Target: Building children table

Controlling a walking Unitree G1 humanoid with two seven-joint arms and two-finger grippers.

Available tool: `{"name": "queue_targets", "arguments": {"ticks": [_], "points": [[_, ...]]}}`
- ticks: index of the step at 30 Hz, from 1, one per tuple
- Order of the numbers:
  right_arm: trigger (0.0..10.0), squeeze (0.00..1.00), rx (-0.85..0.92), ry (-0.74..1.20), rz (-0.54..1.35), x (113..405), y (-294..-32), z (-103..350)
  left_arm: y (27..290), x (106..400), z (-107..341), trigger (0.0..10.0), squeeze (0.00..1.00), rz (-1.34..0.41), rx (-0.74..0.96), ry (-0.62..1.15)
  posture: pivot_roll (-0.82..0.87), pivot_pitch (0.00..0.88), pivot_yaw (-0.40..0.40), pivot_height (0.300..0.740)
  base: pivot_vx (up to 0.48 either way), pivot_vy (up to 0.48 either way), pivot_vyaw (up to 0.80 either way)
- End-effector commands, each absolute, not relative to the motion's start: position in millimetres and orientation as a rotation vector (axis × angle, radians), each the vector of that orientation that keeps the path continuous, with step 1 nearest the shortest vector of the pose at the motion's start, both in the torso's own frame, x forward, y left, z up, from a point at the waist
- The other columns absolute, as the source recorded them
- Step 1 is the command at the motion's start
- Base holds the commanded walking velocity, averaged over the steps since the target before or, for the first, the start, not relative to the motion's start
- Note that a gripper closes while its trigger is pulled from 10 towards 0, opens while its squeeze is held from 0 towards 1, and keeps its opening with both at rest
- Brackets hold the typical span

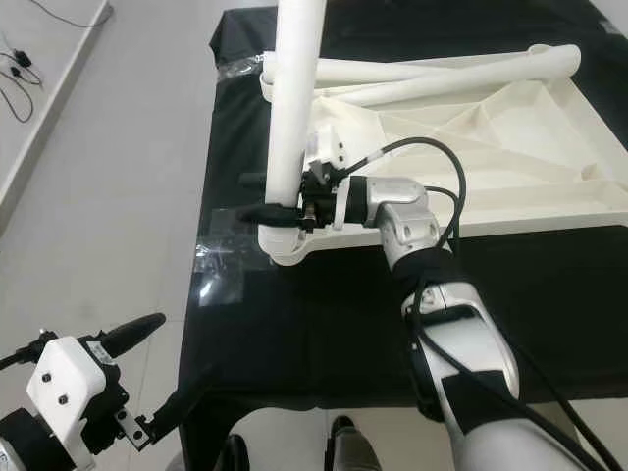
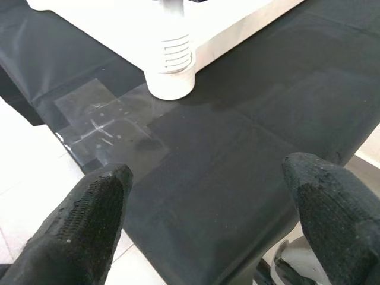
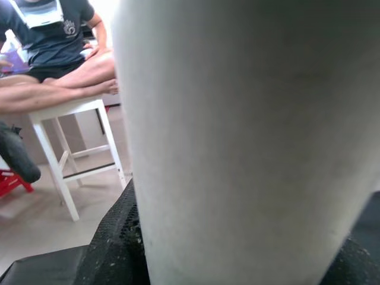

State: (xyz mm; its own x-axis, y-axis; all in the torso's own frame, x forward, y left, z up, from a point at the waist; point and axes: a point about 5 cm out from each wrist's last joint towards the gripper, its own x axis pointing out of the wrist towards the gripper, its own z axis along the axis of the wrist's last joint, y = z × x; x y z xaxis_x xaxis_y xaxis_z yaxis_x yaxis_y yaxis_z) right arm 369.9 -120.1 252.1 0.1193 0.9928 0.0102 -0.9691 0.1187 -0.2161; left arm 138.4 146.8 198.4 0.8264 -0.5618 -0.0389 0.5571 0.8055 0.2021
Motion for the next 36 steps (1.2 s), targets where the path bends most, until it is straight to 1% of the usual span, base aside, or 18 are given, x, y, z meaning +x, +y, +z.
{"name": "queue_targets", "arguments": {"ticks": [1,6,9,10,12,14,15,17,23,27,36], "points": [[10.0,0.0,-0.149,-0.11,1.468,369.6,-120.1,242.9,146.2,134.4,197.6,10.0,0.0,-0.617,0.214,-0.012,0.12,0.329,0.036,0.74,0.0,0.0,0.0],[10.0,0.0,-0.136,-0.114,1.483,369.7,-122.8,245.3,146.1,133.7,197.5,10.0,0.0,-0.62,0.211,-0.012,0.13,0.331,0.037,0.74,0.0,0.0,0.0],[10.0,0.0,-0.16,-0.11,1.498,369.8,-125.6,246.3,146.5,133.1,197.5,10.0,0.0,-0.624,0.208,-0.01,0.12,0.335,0.04,0.74,0.0,0.0,0.0],[10.0,0.0,-0.231,-0.098,1.504,369.6,-125.2,243.8,146.7,132.6,197.6,10.0,0.0,-0.628,0.206,-0.009,0.12,0.335,0.041,0.74,0.0,0.0,0.0],[10.0,0.0,-0.231,-0.098,1.504,369.6,-125.2,243.8,146.7,132.6,197.6,10.0,0.0,-0.628,0.206,-0.009,0.12,0.335,0.041,0.74,0.0,0.0,0.0],[10.0,0.0,-0.29,-0.083,1.538,367.7,-122.5,240.0,147.0,132.3,197.8,10.0,0.0,-0.63,0.205,-0.009,0.13,0.336,0.041,0.74,0.0,0.0,0.0],[10.0,0.0,-0.29,-0.083,1.538,367.7,-122.5,240.0,147.0,132.3,197.8,10.0,0.0,-0.63,0.205,-0.009,0.13,0.336,0.041,0.74,0.0,0.0,0.0],[10.0,0.0,-0.355,-0.071,1.608,363.7,-115.7,237.3,147.6,132.2,198.2,10.0,0.0,-0.63,0.207,-0.009,0.13,0.337,0.041,0.74,0.0,0.0,0.0],[10.0,0.0,-0.416,-0.058,1.659,361.9,-110.0,237.1,147.8,131.8,198.3,10.0,0.0,-0.628,0.208,-0.01,0.13,0.335,0.039,0.74,0.0,0.0,0.0],[10.0,0.0,-0.552,-0.026,1.69,361.0,-107.6,235.6,147.8,131.9,198.8,10.0,0.0,-0.627,0.208,-0.012,0.12,0.334,0.036,0.74,0.0,0.0,0.0],[10.0,0.0,-0.622,-0.015,1.713,359.3,-106.7,237.6,147.3,132.0,199.0,10.0,0.0,-0.628,0.205,-0.013,0.12,0.335,0.034,0.74,0.0,0.0,0.0]]}}
